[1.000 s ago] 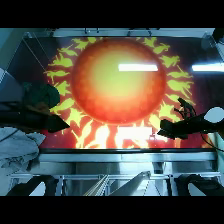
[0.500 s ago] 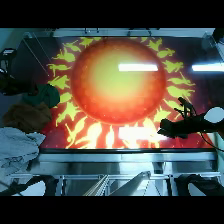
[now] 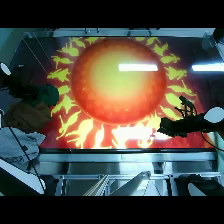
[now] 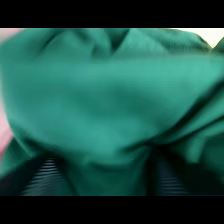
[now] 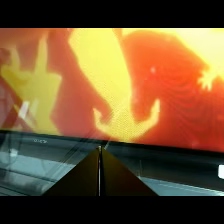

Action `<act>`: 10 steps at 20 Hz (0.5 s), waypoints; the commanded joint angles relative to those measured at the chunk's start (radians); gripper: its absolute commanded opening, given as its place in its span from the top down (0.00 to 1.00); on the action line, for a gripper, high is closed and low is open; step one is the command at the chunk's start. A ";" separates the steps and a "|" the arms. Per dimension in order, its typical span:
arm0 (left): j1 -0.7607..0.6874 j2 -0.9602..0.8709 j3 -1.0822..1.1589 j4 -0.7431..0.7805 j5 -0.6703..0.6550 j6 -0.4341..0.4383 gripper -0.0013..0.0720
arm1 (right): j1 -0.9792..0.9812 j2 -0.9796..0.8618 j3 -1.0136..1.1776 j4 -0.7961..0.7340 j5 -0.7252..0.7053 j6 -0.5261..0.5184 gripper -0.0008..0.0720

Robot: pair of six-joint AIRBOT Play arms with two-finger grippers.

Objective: Fold the shirts.

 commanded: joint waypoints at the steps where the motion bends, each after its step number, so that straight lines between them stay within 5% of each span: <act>1: -0.010 -0.121 0.124 -0.158 -0.097 0.051 0.98 | 0.001 0.000 0.000 0.000 -0.012 0.000 0.97; 8: -0.118 0.041 0.243 -1.037 -0.253 0.151 0.96 | 0.001 0.000 0.000 0.000 -0.011 0.001 0.97; 10: -0.183 0.145 0.201 -1.144 -0.275 0.167 0.96 | 0.001 0.000 0.000 0.000 0.008 0.000 0.97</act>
